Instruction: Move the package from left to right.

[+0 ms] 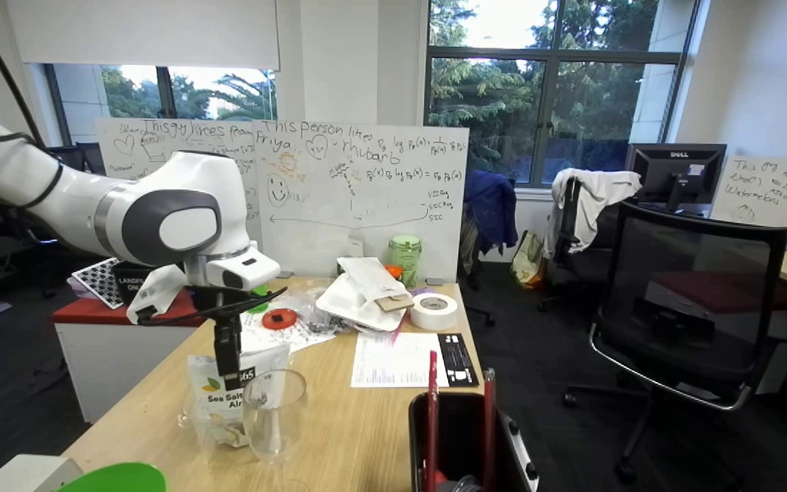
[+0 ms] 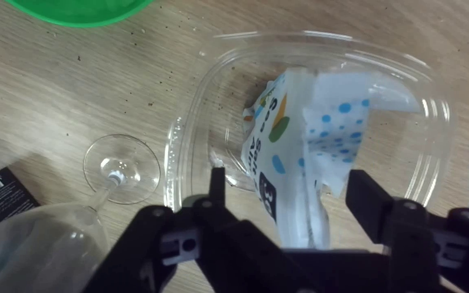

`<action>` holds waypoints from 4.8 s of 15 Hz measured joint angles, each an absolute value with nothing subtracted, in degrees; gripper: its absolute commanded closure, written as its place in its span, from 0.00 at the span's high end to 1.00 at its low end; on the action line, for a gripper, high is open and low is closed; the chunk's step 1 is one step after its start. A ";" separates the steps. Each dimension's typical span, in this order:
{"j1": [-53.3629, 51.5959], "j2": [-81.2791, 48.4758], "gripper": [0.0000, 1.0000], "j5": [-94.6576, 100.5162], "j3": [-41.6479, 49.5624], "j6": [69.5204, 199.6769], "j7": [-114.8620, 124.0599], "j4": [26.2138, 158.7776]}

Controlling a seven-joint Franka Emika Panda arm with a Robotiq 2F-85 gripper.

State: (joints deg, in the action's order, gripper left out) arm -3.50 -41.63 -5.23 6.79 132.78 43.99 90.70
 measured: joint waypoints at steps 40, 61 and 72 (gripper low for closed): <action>7.80 13.87 0.00 -19.23 18.02 116.90 -37.74 136.67; 11.44 -7.75 0.77 -14.63 16.56 139.10 -20.43 138.68; 11.69 7.82 1.00 -12.69 16.52 121.55 -20.43 135.80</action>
